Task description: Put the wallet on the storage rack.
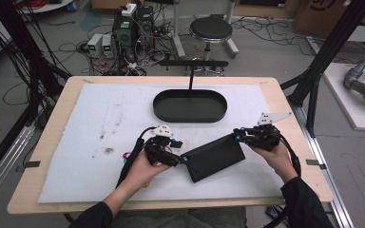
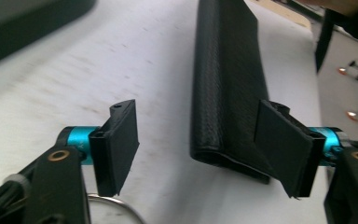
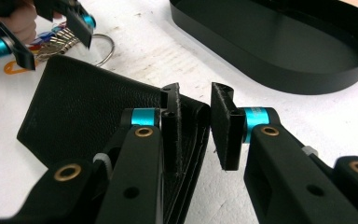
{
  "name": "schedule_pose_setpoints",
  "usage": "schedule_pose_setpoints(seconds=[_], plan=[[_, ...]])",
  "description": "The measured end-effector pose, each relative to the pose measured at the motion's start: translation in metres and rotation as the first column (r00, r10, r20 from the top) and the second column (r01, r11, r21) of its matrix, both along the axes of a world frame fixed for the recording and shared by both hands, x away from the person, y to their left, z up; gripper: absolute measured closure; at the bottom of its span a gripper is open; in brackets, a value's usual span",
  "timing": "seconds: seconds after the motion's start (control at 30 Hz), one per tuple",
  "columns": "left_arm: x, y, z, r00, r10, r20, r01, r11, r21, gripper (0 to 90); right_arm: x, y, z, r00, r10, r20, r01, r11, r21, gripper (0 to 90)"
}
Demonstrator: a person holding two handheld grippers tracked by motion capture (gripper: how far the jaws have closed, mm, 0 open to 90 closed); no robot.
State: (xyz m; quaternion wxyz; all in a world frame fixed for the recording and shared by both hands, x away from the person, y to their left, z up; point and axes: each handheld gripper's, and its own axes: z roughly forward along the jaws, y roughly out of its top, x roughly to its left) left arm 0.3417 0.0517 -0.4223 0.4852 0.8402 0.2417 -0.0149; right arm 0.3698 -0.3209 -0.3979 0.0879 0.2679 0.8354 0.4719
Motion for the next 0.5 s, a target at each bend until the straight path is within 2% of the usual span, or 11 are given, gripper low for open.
schedule_pose_setpoints(seconds=[0.03, 0.1, 0.13, 0.17, 0.23, 0.27, 0.37, 0.5], plan=[[-0.0014, -0.0048, -0.0023, 0.9997, -0.018, -0.016, 0.018, 0.9997, 0.018, 32.5, -0.0010, -0.0013, 0.0004, 0.9999, 0.011, 0.007, -0.011, 1.000, 0.004, 75.6], [-0.0016, -0.0071, -0.0038, 0.9994, -0.026, -0.024, 0.026, 0.9993, 0.028, 34.7, -0.0019, -0.0026, 0.0006, 0.9997, 0.020, 0.017, -0.020, 1.000, 0.005, 75.6], [-0.0021, -0.0105, -0.0066, 0.9978, -0.050, -0.043, 0.052, 0.9980, 0.036, 38.5, -0.0024, -0.0030, 0.0006, 0.9995, 0.026, 0.020, -0.026, 1.000, 0.005, 75.6], [-0.0025, -0.0118, -0.0075, 0.9968, -0.062, -0.051, 0.063, 0.9977, 0.025, 42.1, -0.0027, -0.0037, 0.0004, 0.9993, 0.032, 0.021, -0.032, 0.999, 0.002, 75.6], [-0.0040, -0.0129, -0.0072, 0.9959, -0.081, -0.041, 0.082, 0.9965, 0.017, 52.3, -0.0030, -0.0049, -0.0001, 0.9991, 0.037, 0.019, -0.037, 0.999, 0.002, 75.5], [-0.0042, -0.0123, -0.0063, 0.9957, -0.086, -0.033, 0.087, 0.9962, 0.014, 54.1, -0.0032, -0.0053, -0.0003, 0.9990, 0.039, 0.022, -0.039, 0.999, -0.001, 75.5], [-0.0028, -0.0074, -0.0033, 0.9913, -0.117, -0.060, 0.113, 0.9917, -0.061, 65.9, -0.0031, -0.0078, -0.0012, 0.9987, 0.046, 0.022, -0.046, 0.999, -0.002, 75.0], [-0.0065, -0.0060, 0.0013, 0.9883, -0.149, -0.030, 0.146, 0.9851, -0.090, 72.9, -0.0037, -0.0107, -0.0003, 0.9976, 0.068, 0.015, -0.068, 0.997, 0.020, 73.4]])
